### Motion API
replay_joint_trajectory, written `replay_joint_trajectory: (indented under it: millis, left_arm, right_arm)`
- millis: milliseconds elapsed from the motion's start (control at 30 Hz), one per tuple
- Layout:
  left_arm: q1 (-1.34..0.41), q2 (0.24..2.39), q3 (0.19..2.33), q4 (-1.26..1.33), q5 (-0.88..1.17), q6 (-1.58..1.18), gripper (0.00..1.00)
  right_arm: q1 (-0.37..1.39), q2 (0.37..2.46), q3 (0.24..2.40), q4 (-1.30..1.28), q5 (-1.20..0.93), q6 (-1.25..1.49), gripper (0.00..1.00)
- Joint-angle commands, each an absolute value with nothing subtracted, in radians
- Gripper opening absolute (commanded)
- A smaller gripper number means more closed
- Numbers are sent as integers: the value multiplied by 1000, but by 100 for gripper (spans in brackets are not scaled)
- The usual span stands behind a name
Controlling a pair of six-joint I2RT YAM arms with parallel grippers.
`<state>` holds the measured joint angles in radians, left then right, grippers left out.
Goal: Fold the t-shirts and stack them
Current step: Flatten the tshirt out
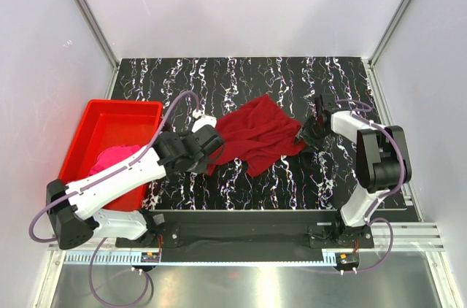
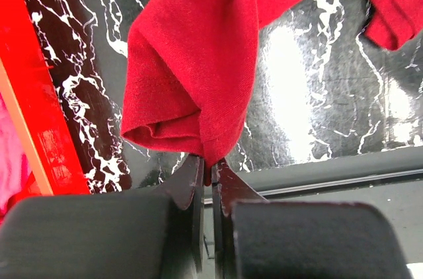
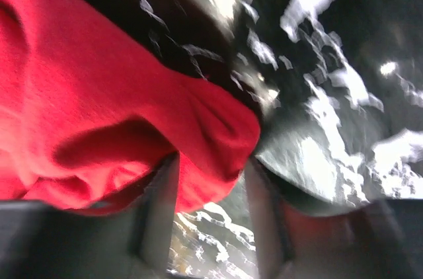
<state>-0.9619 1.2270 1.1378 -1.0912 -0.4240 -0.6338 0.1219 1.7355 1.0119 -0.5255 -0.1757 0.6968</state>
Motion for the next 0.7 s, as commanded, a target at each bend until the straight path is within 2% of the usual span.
replay_joint_trajectory:
  millis: [0, 33, 67, 100, 233, 367, 500, 567, 667]
  left_arm:
    - [-957, 1177, 1195, -1095, -472, -644, 0]
    - [-956, 1172, 1196, -1098, -482, -640, 0]
    - [-956, 1161, 1198, -1107, -517, -628, 0]
    - [-944, 1158, 1207, -1115, -537, -621, 0]
    - [-832, 1131, 1256, -1127, -592, -540, 0]
    - [-633, 1135, 1347, -1082, -588, -395, 0]
    - [-577, 1195, 1436, -1022, -561, -289, 0]
    - [-577, 1236, 1466, -1009, -534, -265, 0]
    - [-580, 1266, 1431, -996, -479, -259, 0]
  right_arm:
    - [117, 1793, 1061, -433, -141, 637, 42]
    - [114, 1795, 1069, -436, -138, 632, 17]
    - [103, 1799, 1098, -468, -134, 621, 6]
    - [100, 1793, 1127, -509, -120, 592, 0]
    - [84, 1703, 1328, -818, 155, 506, 0]
    - [84, 1594, 1633, -969, 294, 346, 0]
    - [162, 1562, 1782, -1057, 281, 256, 0]
    - [311, 1601, 1871, -1126, 249, 215, 0]
    - [521, 1774, 1973, -1233, 117, 238, 1]
